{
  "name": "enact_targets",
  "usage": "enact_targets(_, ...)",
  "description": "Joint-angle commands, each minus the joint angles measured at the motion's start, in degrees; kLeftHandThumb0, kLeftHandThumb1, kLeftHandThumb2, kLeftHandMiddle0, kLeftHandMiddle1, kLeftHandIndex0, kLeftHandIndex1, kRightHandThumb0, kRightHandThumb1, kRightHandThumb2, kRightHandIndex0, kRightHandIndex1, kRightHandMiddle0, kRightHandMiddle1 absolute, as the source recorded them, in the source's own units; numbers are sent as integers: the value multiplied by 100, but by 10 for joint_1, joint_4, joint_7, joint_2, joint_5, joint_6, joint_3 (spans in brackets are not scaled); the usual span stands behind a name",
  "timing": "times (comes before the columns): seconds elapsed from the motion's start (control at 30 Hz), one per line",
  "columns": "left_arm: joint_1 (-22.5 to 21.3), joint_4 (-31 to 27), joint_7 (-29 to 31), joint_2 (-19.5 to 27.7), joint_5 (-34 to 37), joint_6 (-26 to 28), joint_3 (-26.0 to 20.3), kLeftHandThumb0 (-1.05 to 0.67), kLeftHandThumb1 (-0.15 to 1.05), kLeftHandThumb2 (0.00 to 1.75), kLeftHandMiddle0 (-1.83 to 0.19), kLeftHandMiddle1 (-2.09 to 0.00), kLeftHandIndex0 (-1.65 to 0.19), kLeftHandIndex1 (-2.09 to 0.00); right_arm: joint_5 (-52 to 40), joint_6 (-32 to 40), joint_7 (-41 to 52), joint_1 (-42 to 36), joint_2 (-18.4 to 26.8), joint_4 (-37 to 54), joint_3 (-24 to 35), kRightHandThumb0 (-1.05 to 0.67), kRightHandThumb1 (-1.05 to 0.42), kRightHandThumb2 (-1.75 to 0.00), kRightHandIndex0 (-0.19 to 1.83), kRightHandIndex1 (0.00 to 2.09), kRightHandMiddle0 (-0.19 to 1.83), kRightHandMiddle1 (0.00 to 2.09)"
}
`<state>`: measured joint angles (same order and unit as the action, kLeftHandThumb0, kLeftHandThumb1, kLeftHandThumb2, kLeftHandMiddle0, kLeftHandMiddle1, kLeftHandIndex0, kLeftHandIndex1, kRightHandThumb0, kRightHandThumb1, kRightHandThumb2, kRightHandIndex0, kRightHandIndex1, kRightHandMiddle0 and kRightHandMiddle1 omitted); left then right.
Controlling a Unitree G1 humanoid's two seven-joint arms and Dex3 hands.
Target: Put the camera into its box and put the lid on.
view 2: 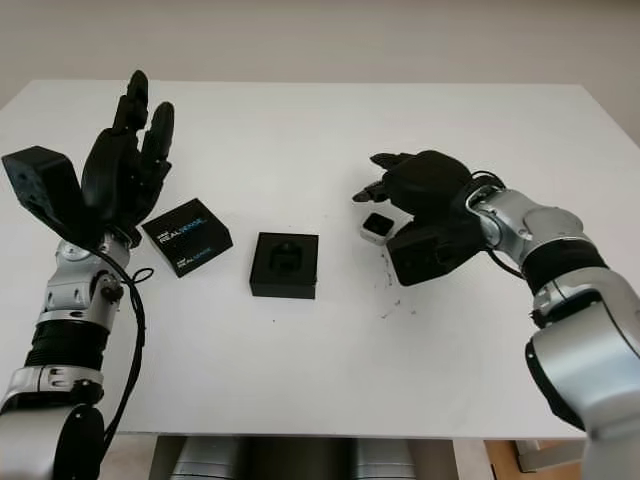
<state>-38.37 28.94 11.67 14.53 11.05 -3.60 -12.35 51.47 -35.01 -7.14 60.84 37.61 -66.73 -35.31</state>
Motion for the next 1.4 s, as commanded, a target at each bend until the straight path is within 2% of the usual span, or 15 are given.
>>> enact_targets(0.0, 0, -7, -1, 3, 0, -2, -1, -66, 105, 38, 16, -5, 18, -5, 0, 1, -5, 2, 0, -4, -2, -32, -89, -6, 9, 4, 64, 11)
enact_targets(1.1, 2, -14, -6, 2, -5, 6, 1, -62, 105, 39, 18, -5, 19, -3, -53, -6, 16, -11, -16, -9, 16, -28, -92, -6, 10, 5, 64, 7)
enact_targets(1.37, 2, -14, -5, 5, -8, 5, 3, -63, 105, 39, 17, -6, 18, -3, -43, -5, -2, -12, -15, -15, 10, -30, -94, -6, 11, 6, 75, 14)
